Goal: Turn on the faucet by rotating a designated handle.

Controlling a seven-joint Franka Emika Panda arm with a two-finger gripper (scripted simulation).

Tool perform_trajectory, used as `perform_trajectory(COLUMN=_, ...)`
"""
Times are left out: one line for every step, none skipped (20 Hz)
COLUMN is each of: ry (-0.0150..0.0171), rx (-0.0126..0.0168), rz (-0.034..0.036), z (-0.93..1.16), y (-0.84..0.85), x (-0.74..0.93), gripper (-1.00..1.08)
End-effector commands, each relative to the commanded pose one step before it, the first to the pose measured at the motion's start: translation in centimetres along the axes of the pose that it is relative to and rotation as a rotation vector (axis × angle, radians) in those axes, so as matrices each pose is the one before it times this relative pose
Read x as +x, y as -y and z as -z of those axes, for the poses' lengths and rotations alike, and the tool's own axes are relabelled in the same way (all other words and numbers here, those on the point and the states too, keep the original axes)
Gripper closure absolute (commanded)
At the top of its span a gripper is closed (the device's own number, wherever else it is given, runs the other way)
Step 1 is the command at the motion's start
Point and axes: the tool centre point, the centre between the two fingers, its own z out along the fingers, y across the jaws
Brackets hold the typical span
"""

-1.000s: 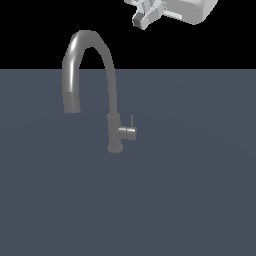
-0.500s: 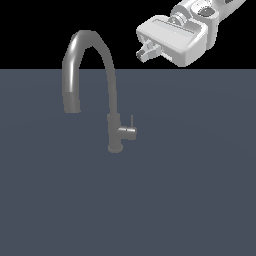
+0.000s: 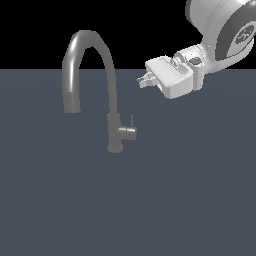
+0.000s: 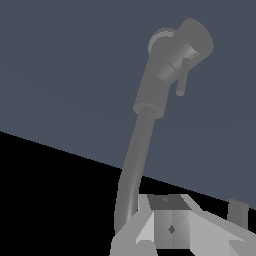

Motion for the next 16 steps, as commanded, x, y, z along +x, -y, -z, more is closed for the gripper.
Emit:
perform_trajectory(ry=0.04524, rx=0.05555, rz=-0.05457, z=-0.543, y=0.156, x=1.820, gripper=1.08)
perform_trajectory(ry=0.01776, rx=0.02176, rz=-0.02170, z=-0.218, y=0.057, x=0.723, gripper=1.08)
perform_trajectory(ry=0.01778, rx=0.02177, rz=-0.02174, z=-0.220, y=0.057, x=0.724, gripper=1.08)
perform_trajectory(ry=0.01779, rx=0.02177, rz=-0.02176, z=-0.223, y=0.056, x=0.724, gripper=1.08)
perform_trajectory(ry=0.01735, rx=0.02122, rz=-0.02123, z=-0.220, y=0.054, x=0.705, gripper=1.08)
perform_trajectory(ry=0.01654, rx=0.02019, rz=-0.02023, z=-0.212, y=0.051, x=0.671, gripper=1.08)
perform_trajectory(ry=0.01569, rx=0.01912, rz=-0.01918, z=-0.205, y=0.048, x=0.636, gripper=1.08)
perform_trajectory(ry=0.01484, rx=0.01806, rz=-0.01814, z=-0.196, y=0.045, x=0.601, gripper=1.08)
perform_trajectory(ry=0.01396, rx=0.01699, rz=-0.01708, z=-0.185, y=0.042, x=0.566, gripper=1.08)
perform_trajectory(ry=0.01303, rx=0.01586, rz=-0.01595, z=-0.174, y=0.039, x=0.528, gripper=1.08)
perform_trajectory(ry=0.01220, rx=0.01481, rz=-0.01492, z=-0.166, y=0.036, x=0.494, gripper=1.08)
perform_trajectory(ry=0.01149, rx=0.01388, rz=-0.01399, z=-0.159, y=0.034, x=0.463, gripper=1.08)
perform_trajectory(ry=0.01062, rx=0.01277, rz=-0.01287, z=-0.153, y=0.031, x=0.426, gripper=1.08)
perform_trajectory(ry=0.00985, rx=0.01178, rz=-0.01189, z=-0.145, y=0.028, x=0.393, gripper=1.08)
perform_trajectory(ry=0.00911, rx=0.01087, rz=-0.01097, z=-0.135, y=0.026, x=0.363, gripper=1.08)
perform_trajectory(ry=0.00826, rx=0.00986, rz=-0.00996, z=-0.124, y=0.023, x=0.330, gripper=1.08)
